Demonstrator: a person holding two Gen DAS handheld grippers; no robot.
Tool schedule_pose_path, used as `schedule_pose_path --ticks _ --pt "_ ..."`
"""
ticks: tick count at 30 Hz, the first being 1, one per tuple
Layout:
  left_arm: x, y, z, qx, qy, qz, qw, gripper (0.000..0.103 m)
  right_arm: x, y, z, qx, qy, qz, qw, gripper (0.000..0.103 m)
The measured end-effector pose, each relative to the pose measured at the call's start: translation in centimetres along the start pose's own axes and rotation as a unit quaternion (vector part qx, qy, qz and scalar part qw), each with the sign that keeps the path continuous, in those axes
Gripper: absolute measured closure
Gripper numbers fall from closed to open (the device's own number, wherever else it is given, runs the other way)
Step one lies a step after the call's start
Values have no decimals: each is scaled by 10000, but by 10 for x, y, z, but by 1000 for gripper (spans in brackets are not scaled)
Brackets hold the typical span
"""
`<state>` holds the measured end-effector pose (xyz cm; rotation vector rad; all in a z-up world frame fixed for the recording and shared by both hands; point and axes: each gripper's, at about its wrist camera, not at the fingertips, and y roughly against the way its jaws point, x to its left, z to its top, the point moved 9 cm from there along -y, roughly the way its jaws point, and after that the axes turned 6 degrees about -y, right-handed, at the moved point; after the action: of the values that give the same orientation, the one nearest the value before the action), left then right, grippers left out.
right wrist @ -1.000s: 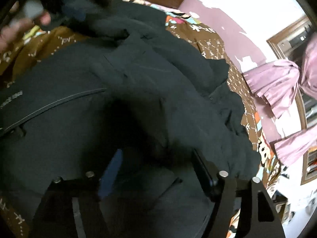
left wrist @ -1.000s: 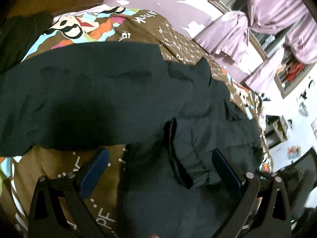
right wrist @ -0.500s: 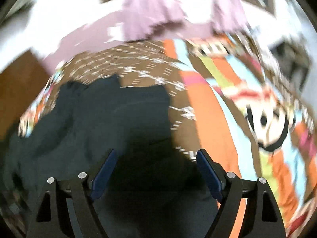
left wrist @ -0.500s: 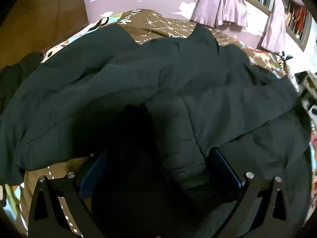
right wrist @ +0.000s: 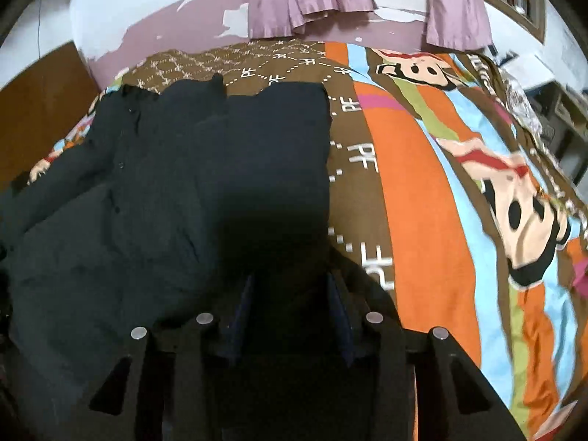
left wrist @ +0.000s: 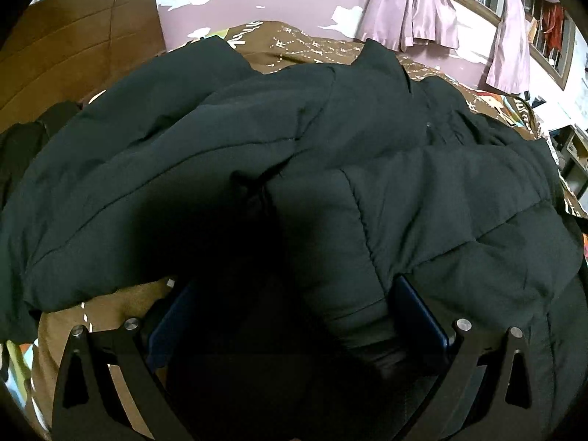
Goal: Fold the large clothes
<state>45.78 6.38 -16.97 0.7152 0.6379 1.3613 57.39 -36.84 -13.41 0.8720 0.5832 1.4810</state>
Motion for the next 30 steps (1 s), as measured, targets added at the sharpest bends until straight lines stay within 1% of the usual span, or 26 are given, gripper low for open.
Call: schedule_pose_path --ticks 3,5,6,8,9,10,11,13,16,17,19,21,22,23,24,25,27,29,30 --pt "0 0 0 -41 -7 -34 10000 1 -3 15 -9 -178 -22 168 9997 66" --pt "0 -1 0 -53 11 -74 10000 1 -5 26 -10 -273 -75 263 9993 61" --pt "0 -1 0 -52 18 -88 9999 1 -8 35 -10 -320 -47 199 9993 53" --pt "0 -1 0 -62 25 -97 9999 1 -10 48 -10 -459 224 73 9987 45" --pt "0 -1 0 -72 25 -95 9999 1 -11 54 -11 -521 470 -61 9975 41" --pt "0 0 -1 -85 28 -95 9999 1 -14 58 -13 -537 685 -199 9960 40" --pt "0 0 -1 -103 36 -102 9999 1 -17 59 -16 -489 959 -382 9935 39" --pt "1 1 -2 -119 44 -115 9999 1 -20 57 -24 -379 1331 -552 9888 39" --pt "1 2 -2 -174 76 -168 9997 1 -19 48 -34 -268 1974 -850 9763 39" --pt "1 2 -2 -189 83 -179 9996 1 -19 44 -34 -307 2167 -1035 9702 39" --pt "1 2 -3 -212 91 -187 9996 1 -16 40 -30 -442 2283 -1180 9654 39" --pt "1 2 -3 -224 96 -190 9995 1 -7 37 -25 -540 2359 -1195 9629 40" --pt "1 3 -3 -221 99 -192 9995 1 -2 36 -24 -593 2470 -1231 9593 44" --pt "2 4 -4 -215 97 -187 9995 1 5 35 -23 -627 2623 -1266 9546 70" --pt "2 4 -5 -215 103 -181 9996 1 8 33 -23 -595 2679 -1285 9530 103" --pt "2 5 -5 -203 111 -164 9996 1 10 35 -22 -611 2640 -1198 9551 101" --pt "2 7 -5 -151 159 -137 9997 1 6 45 -14 -809 2362 -1182 9611 102" --pt "1 11 -5 -130 258 -118 9995 1 -15 63 0 -1069 1609 -1148 9744 102" --pt "0 13 -6 -146 285 -115 9994 1 -38 75 9 -1181 897 -1061 9832 102"
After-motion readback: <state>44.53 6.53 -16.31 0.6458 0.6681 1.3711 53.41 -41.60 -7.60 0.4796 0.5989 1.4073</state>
